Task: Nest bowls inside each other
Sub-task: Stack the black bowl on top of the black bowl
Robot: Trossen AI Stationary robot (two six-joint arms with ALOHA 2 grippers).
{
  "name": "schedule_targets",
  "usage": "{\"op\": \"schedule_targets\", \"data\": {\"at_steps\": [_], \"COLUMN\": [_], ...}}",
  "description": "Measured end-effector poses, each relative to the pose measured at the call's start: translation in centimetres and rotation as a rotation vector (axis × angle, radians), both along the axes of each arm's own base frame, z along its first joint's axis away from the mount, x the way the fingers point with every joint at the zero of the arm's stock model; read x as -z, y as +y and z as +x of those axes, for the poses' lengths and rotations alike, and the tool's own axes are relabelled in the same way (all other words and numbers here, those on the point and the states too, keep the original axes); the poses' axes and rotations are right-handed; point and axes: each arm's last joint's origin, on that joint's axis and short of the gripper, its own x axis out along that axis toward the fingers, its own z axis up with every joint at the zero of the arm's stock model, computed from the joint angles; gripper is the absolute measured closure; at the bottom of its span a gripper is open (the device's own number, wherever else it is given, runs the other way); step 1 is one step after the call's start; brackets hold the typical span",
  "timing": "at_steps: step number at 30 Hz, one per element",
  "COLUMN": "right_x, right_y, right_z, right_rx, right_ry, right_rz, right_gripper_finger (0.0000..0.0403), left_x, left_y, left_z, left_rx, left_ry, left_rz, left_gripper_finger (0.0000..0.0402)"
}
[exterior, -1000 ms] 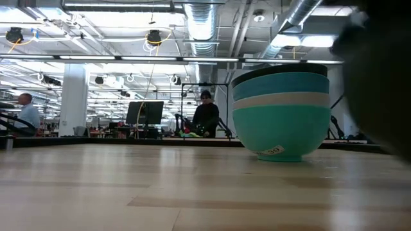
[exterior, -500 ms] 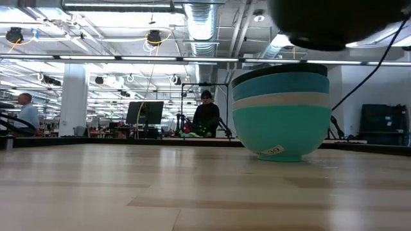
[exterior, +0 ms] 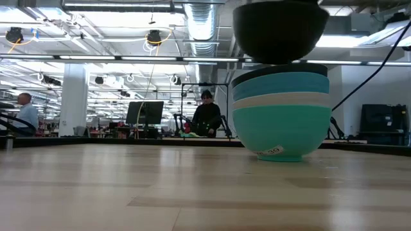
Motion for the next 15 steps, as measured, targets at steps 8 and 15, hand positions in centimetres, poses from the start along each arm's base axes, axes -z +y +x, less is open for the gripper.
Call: {"op": "schedule_targets", "data": {"at_steps": [8,15], "right_x": [1.0,2.6], "right_y": [-1.1,-0.9], "right_z": [0.9,2.0], "right_rx": [0.012,0.03], "right_ry": [0.047,0.132], "right_rz": [0.082,0.097], "right_gripper_finger": [0.0392,0.0392], "left_x": [-0.2,-0.6], "left_y": [0.4,0.9], "left_z": [-0.8,-1.6], "left_rx": [-0.02,-0.038], "left_ry": [0.02,0.022], "left_rz": [0.015,0.031], "left_gripper_finger": [0.0341,0.0341]}}
